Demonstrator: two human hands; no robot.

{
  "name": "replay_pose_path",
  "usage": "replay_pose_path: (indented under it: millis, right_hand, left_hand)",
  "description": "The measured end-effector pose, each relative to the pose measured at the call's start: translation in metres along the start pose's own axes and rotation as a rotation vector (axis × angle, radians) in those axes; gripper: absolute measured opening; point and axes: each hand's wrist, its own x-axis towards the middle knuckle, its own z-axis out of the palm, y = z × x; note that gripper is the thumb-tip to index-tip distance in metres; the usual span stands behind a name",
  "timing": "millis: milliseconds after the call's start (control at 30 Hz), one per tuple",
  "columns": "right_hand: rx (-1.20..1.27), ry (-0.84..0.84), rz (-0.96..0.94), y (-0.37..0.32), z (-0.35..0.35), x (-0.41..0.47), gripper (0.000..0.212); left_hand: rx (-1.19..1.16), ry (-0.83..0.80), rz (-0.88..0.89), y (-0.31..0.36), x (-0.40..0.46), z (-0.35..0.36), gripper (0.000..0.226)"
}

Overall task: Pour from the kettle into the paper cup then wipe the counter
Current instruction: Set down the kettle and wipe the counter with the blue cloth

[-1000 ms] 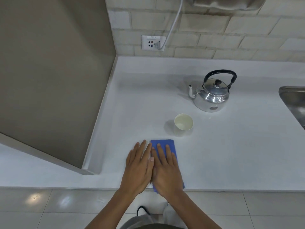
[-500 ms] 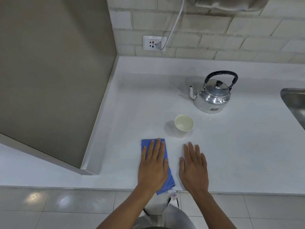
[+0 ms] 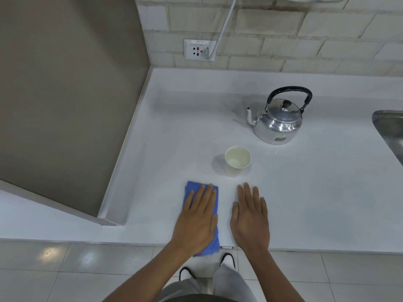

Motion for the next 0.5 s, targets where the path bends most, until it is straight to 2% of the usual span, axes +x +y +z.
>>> replay_pose_path:
  millis: [100,233,367,433,500]
  right_hand:
    - [0.008,0.003,-0.010,0.000,-0.001,0.000,0.056]
    - [-0.015,-0.020,-0.013,0.001,-0.001,0.001,0.055]
    - [-0.009,-0.019,-0.002,0.000,-0.001,0.002,0.054]
    - [-0.008,-0.013,0.003,0.000,-0.001,0.002,0.054]
    - [-0.013,-0.008,-0.005,0.000,-0.001,0.002,0.053]
  left_hand:
    - [0.028,-0.001,0.088,-0.029,-0.006,-0.006,0.059]
    - [0.024,-0.001,-0.060,-0.048,0.026,-0.018,0.062]
    - [0.036,-0.008,-0.235,-0.019,0.043,-0.009,0.064]
    - [0.031,-0.005,-0.212,0.003,0.034,0.001,0.064]
    - [0.032,-0.012,-0.115,0.020,0.017,0.008,0.063]
